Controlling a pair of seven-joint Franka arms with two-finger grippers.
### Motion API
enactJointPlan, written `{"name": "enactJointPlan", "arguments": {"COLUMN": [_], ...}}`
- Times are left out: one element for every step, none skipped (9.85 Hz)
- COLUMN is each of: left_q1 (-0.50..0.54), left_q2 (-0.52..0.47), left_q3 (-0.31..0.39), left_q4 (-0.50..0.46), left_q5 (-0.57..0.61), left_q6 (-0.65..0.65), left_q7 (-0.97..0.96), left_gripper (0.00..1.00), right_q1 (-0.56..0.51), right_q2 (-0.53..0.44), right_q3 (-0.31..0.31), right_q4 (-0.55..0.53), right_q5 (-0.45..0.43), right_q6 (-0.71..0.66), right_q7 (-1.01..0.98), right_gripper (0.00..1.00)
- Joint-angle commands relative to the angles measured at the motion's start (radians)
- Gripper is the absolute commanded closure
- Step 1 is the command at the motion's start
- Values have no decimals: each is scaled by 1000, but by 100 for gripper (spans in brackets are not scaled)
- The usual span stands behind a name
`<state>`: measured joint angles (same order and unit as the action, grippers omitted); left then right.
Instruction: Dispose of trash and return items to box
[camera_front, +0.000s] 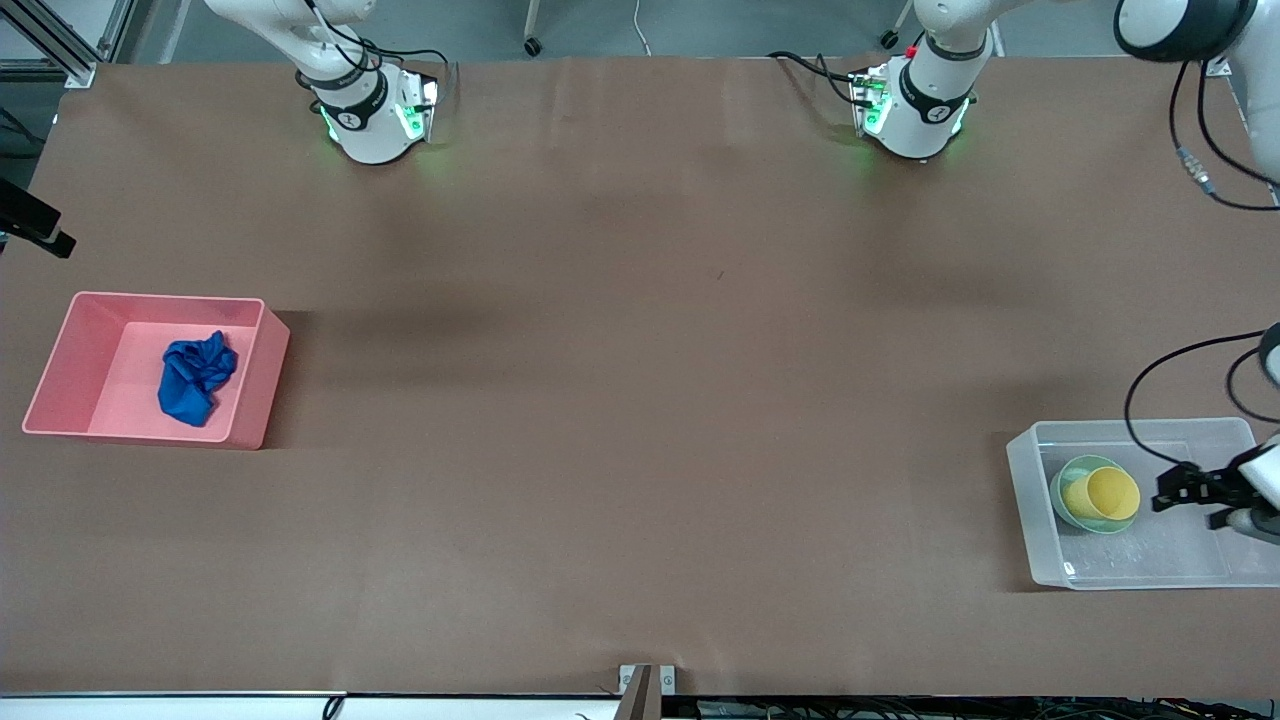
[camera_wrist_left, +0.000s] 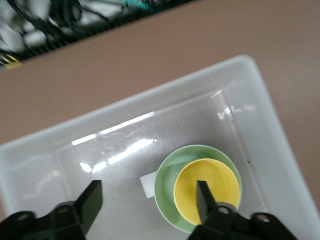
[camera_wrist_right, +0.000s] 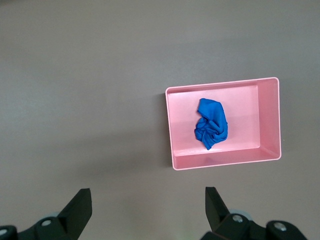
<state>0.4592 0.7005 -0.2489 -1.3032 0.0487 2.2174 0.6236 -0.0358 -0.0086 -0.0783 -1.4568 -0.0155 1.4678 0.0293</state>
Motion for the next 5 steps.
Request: {"name": "enactJointPlan", "arguments": {"left_q1": [-13,-16,-43,-72,-124], "left_q2": [-149,-244,-331,-426,-519], "left_q3": [-18,-23,-26,-23,-9], "left_q4": [-71,-152,-230,-325,-408], "left_q5": [25,25,20,19,14], "left_q6": [-101,-125,-125,-131,-131], "left_q7": [-21,-30,-53,-106,-142], "left_gripper": [0,0,0,0,0], "right_q1": [-12,-13,-13,-13,-13], "right_q2": [-14,-16,-16,-16,-16], "right_q3": [8,8,8,8,8], "right_q4": [-10,-10,-10,-10,-11], "right_q5": [3,3,3,3,3], "right_q6": [-4,-4,-4,-4,-4], "right_q7": [-9,-9,-9,-9,-9], "right_gripper": [0,0,0,0,0]}}
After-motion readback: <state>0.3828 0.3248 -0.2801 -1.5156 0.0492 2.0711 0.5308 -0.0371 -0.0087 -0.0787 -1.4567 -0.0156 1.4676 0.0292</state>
